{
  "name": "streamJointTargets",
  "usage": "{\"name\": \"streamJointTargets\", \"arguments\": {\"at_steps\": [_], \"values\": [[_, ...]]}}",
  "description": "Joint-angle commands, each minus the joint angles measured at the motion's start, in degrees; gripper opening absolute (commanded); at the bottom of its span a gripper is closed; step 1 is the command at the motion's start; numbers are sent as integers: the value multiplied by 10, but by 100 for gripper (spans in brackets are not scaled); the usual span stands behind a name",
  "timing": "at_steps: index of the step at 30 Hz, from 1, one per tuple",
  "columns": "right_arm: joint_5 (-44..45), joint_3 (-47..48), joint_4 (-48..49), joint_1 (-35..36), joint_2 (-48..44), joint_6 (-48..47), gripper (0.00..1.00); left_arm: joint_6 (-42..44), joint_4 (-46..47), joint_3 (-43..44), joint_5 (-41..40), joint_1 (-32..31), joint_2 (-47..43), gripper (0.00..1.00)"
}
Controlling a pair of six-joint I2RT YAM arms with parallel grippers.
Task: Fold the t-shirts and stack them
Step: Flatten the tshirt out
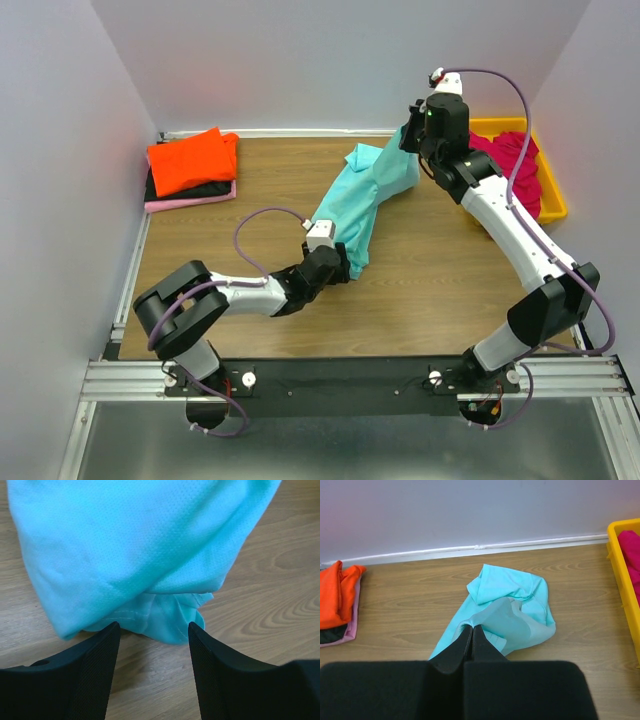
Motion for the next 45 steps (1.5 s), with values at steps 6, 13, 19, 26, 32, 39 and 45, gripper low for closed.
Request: {"name": "streamJointTargets", "arguments": {"at_steps": [6, 13, 19, 26, 32, 39, 45], "values": [[3, 5, 4, -2, -10, -6, 0, -1, -54, 51, -82, -4, 37, 59], [2, 4, 3, -2, -16, -7, 1, -1, -89, 87, -94, -4, 70, 49], [5, 0, 3, -2, -23, -6, 1, -10, -102, 94, -104, -4, 79, 45], [9, -4, 3, -3, -30, -6, 0, -8, -125, 109, -115, -4, 95, 17], [26, -1, 3, -4, -36, -13, 1, -2, -162, 108, -167, -4, 37, 0], [48, 8, 1, -43, -58, -25, 0, 11, -307, 112, -308, 9, -168, 0], [73, 13, -4, -58, -99, -30, 1, 87, -331, 113, -374, 57, -374, 0]]}}
